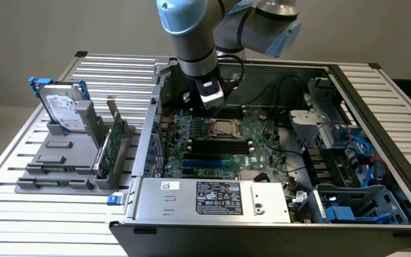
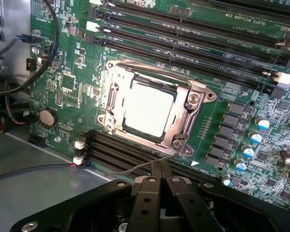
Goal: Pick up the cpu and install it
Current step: 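Install the first cpu locking lever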
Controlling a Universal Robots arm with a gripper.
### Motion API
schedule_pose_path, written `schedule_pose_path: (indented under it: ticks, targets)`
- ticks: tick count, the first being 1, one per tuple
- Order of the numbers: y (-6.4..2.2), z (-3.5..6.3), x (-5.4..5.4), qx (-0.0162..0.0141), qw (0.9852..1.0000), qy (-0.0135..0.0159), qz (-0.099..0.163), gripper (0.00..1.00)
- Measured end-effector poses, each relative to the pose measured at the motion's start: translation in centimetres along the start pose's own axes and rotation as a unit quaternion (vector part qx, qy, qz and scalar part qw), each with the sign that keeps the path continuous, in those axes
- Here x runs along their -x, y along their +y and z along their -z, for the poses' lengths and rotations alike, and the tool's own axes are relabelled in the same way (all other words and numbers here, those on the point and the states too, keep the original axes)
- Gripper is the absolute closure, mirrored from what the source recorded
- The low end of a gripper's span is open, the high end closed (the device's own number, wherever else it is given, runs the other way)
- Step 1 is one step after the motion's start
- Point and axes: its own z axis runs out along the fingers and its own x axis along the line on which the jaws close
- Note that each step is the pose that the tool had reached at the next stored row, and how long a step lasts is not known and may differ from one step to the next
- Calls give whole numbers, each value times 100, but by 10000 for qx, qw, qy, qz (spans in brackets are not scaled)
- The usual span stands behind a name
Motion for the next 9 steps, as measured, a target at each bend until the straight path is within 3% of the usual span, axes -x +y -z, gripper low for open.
schedule_pose_path:
  ticks: [3,9]
  targets:
    - [2,-18,5,35,9999,3,-134,89]
    - [3,-44,12,82,9991,-84,-415,89]
